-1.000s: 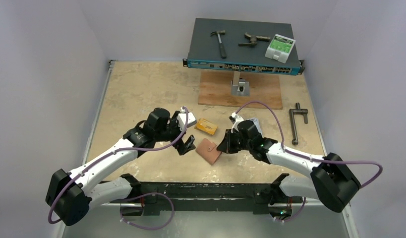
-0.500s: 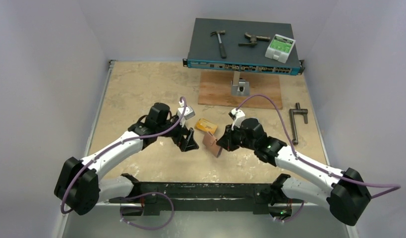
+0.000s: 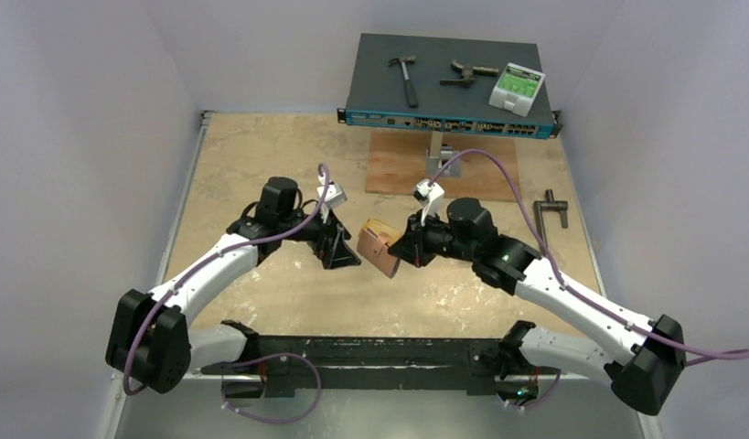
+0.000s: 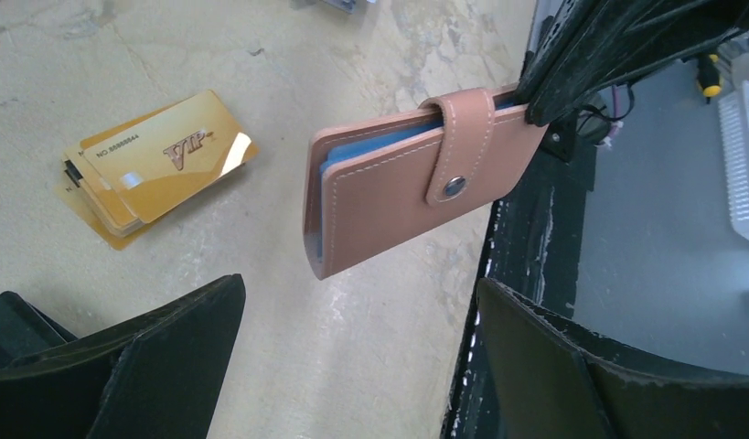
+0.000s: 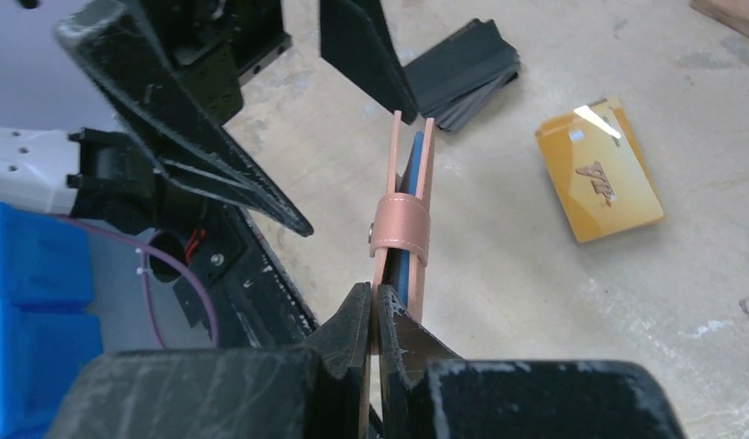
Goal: Put the credit cards into the card holder
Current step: Pick up the card holder from the center of the board, then open the card holder at the center of the board.
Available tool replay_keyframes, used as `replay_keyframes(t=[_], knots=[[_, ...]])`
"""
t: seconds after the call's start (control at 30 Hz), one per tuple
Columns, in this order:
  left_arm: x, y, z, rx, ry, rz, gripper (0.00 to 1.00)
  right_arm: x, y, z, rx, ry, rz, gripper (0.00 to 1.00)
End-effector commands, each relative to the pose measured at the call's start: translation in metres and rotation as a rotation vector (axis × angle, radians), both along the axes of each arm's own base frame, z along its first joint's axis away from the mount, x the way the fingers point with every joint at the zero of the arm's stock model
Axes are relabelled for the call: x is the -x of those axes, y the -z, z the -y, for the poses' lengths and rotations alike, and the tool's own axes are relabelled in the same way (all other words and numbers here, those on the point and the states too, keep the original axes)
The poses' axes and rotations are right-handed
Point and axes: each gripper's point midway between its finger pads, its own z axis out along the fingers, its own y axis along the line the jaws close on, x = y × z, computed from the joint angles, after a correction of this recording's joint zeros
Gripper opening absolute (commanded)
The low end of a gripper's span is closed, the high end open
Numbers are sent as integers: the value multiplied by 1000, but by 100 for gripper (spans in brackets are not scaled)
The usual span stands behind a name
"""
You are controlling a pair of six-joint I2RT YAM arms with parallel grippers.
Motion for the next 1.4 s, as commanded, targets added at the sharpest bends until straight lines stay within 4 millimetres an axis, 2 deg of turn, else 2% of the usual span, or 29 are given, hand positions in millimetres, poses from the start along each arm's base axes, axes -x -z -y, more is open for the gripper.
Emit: replay_keyframes(t=[0.0, 0.17, 0.3, 0.33, 0.53, 0.63, 0.73, 0.8, 0.93, 1.0, 1.03, 1.17, 1.23, 1.37], knots=[[13, -36, 4, 127, 122, 50, 100, 13, -57, -10, -74, -129, 99, 0], [24, -66, 9, 209, 182, 29, 100, 21, -80, -15, -118, -187, 127, 0], [36, -89, 11, 271, 237, -2, 100, 22, -89, -17, -146, -198, 149, 0], [38, -93, 12, 282, 242, -9, 97, 22, -92, -19, -159, -199, 155, 0], [50, -108, 9, 299, 290, -6, 58, 13, -96, -20, -206, -148, 179, 0], [54, -110, 7, 295, 298, 5, 44, 10, -95, -19, -226, -121, 185, 0], [53, -113, 7, 292, 280, 12, 12, 5, -92, -17, -218, -87, 185, 0], [53, -114, 6, 290, 276, 21, 0, 0, -90, -14, -217, -54, 191, 0], [50, -116, 5, 270, 239, 35, 0, -12, -83, -7, -180, 31, 186, 0], [38, -114, 3, 236, 161, 64, 0, -22, -82, 3, -145, 109, 176, 3], [29, -113, 2, 212, 107, 87, 0, -25, -84, 7, -129, 133, 184, 9], [-11, -113, -10, 129, -142, 145, 0, -23, -107, 13, -167, 153, 218, 46], [-24, -120, -13, 124, -228, 147, 0, -19, -114, 8, -195, 123, 215, 52], [-28, -138, -9, 156, -282, 137, 0, -16, -113, -9, -248, 65, 169, 59]])
